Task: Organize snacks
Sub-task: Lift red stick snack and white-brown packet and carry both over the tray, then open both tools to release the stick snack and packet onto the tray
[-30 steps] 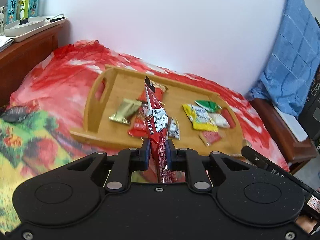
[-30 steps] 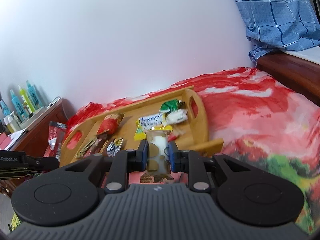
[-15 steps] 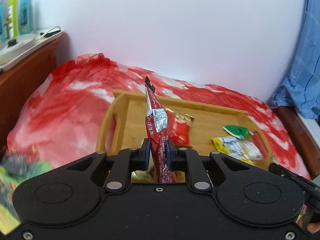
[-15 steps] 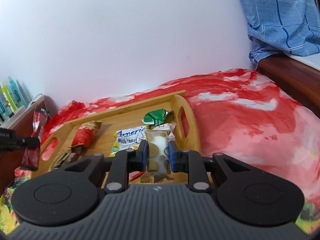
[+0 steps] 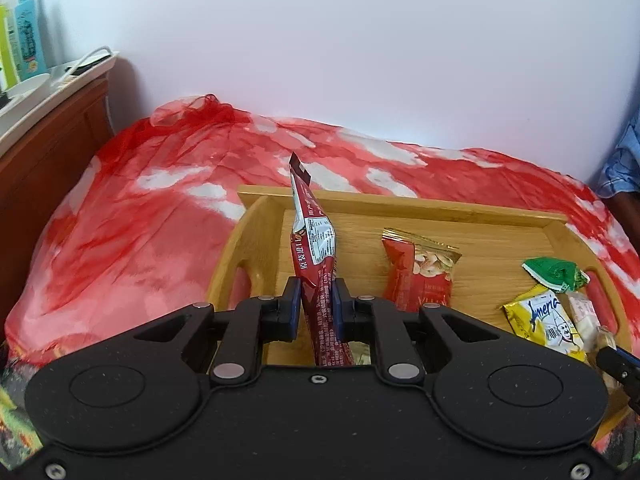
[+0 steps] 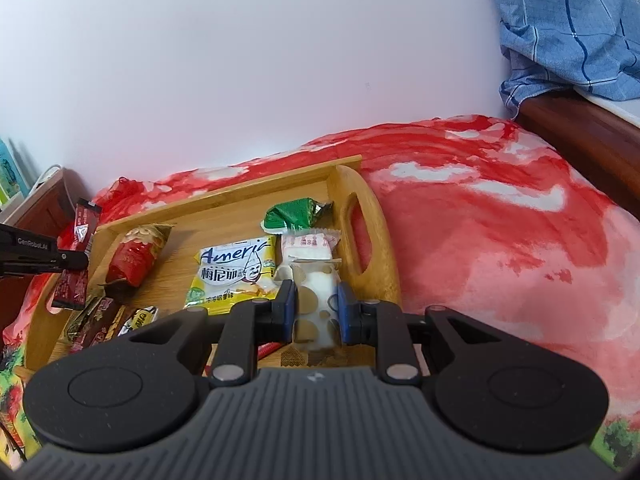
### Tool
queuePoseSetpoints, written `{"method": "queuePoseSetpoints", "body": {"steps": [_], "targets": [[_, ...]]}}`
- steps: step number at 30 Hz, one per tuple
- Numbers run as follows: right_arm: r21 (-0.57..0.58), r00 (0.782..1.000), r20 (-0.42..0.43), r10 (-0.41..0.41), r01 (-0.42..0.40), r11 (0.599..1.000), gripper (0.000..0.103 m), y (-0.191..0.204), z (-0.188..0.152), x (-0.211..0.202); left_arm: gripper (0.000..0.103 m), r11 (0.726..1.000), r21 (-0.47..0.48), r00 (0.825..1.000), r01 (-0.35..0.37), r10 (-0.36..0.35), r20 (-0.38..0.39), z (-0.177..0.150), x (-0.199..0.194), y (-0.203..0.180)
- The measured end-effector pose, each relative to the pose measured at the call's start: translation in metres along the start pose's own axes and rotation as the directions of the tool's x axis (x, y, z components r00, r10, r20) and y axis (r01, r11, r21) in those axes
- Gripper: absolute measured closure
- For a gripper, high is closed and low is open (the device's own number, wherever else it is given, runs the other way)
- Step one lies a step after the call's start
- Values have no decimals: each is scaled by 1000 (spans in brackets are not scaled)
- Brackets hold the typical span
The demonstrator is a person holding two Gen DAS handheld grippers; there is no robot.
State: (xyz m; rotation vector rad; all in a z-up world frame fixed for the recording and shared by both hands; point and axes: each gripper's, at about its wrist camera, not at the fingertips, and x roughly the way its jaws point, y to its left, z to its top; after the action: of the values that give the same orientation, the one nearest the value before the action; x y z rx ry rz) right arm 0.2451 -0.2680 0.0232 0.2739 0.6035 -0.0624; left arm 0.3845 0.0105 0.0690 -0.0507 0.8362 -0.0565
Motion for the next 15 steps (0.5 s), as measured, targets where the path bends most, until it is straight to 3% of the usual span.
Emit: {"method": "queuePoseSetpoints", "body": {"steps": [15], "targets": [[-31, 1000, -11, 2, -3, 1000, 77, 7, 1, 16, 88, 1000, 8, 1000, 10, -10, -8, 3, 29, -2]]}}
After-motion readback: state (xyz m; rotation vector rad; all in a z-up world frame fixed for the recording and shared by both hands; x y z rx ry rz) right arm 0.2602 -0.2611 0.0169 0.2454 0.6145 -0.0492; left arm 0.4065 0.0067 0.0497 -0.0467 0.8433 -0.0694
